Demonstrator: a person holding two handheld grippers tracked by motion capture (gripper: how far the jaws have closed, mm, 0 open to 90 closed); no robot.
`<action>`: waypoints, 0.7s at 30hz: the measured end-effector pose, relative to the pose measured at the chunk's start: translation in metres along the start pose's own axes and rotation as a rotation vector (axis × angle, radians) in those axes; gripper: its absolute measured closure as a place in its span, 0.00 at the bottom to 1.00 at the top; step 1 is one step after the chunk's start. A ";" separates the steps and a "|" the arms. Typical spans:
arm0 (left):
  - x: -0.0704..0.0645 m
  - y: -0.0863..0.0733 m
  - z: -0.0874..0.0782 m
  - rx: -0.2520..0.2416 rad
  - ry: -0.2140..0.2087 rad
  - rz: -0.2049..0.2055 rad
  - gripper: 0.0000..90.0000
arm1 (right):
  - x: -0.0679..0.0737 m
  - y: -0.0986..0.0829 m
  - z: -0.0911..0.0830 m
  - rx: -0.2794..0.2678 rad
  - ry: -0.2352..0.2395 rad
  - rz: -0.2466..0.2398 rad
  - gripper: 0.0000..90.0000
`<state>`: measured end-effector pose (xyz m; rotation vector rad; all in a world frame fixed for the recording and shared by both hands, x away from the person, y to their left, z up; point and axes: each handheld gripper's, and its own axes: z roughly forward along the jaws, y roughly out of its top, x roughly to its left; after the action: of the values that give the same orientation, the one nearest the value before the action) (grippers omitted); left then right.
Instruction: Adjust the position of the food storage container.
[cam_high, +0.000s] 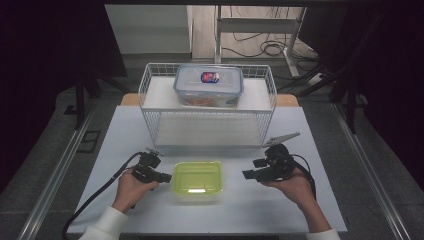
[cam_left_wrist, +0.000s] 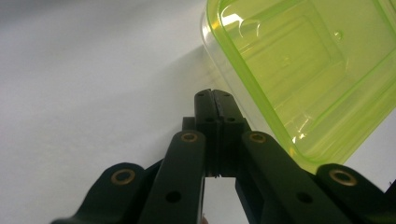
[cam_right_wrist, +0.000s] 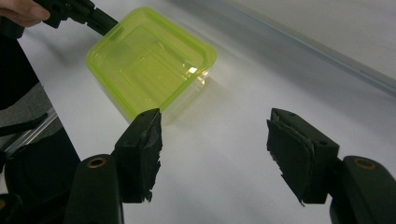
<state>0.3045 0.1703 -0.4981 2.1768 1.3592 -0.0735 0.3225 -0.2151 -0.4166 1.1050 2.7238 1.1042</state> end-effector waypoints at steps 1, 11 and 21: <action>0.001 0.000 -0.001 -0.007 0.004 0.001 1.00 | 0.000 0.000 0.000 0.000 -0.001 0.001 0.40; 0.007 -0.020 -0.043 -0.178 0.068 0.058 0.87 | -0.004 -0.003 -0.003 -0.028 -0.018 0.050 0.33; 0.004 -0.028 -0.073 -0.277 -0.045 0.009 0.32 | -0.007 -0.006 0.000 -0.075 -0.013 0.104 0.25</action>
<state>0.2651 0.2186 -0.4508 1.9384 1.2540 0.0656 0.3242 -0.2224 -0.4214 1.2508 2.6182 1.1971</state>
